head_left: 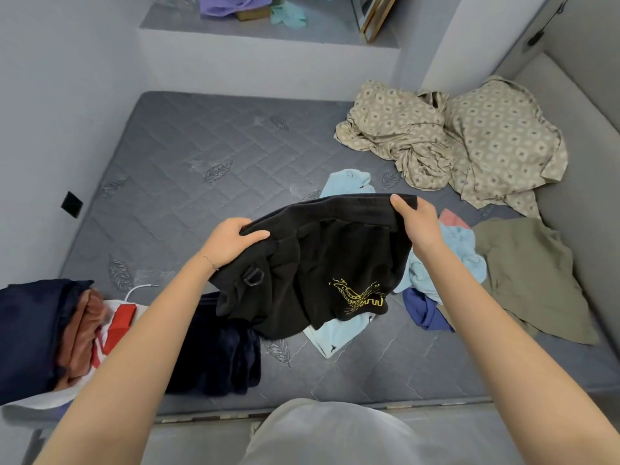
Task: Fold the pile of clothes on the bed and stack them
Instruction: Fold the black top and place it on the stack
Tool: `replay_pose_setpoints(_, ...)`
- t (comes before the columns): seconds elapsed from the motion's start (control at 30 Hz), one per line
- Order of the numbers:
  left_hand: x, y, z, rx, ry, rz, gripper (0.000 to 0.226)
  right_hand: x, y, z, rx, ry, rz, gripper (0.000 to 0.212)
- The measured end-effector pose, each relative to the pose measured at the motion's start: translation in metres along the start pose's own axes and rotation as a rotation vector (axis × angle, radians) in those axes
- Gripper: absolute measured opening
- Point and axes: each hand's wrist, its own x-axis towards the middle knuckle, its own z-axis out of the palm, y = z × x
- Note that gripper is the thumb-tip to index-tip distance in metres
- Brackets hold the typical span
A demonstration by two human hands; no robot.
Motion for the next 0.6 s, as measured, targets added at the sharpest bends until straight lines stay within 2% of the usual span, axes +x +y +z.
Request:
replay_pose_setpoints(0.07,-0.001,0.005,0.008,-0.09,0.003,-0.025,0.046,-0.002,0.004,0.0,0.045,-0.03,0.042,0.01)
replay_pose_setpoints(0.17,-0.003,0.023,0.023,-0.257,0.007,-0.046,0.037,-0.005,0.008,0.004,0.127,-0.059,0.124,0.025)
replay_pose_setpoints(0.23,-0.004,0.037,0.034,-0.345,0.032,-0.052,0.037,-0.01,0.01,0.011,0.192,-0.098,0.145,0.027)
replay_pose_setpoints(0.43,-0.004,0.067,0.05,-0.555,0.124,-0.072,0.029,-0.034,0.01,0.044,0.38,-0.303,0.222,0.032)
replay_pose_setpoints(0.6,0.0,0.081,0.048,-0.445,0.161,-0.016,0.038,-0.048,0.007,0.055,0.475,-0.475,0.197,0.03)
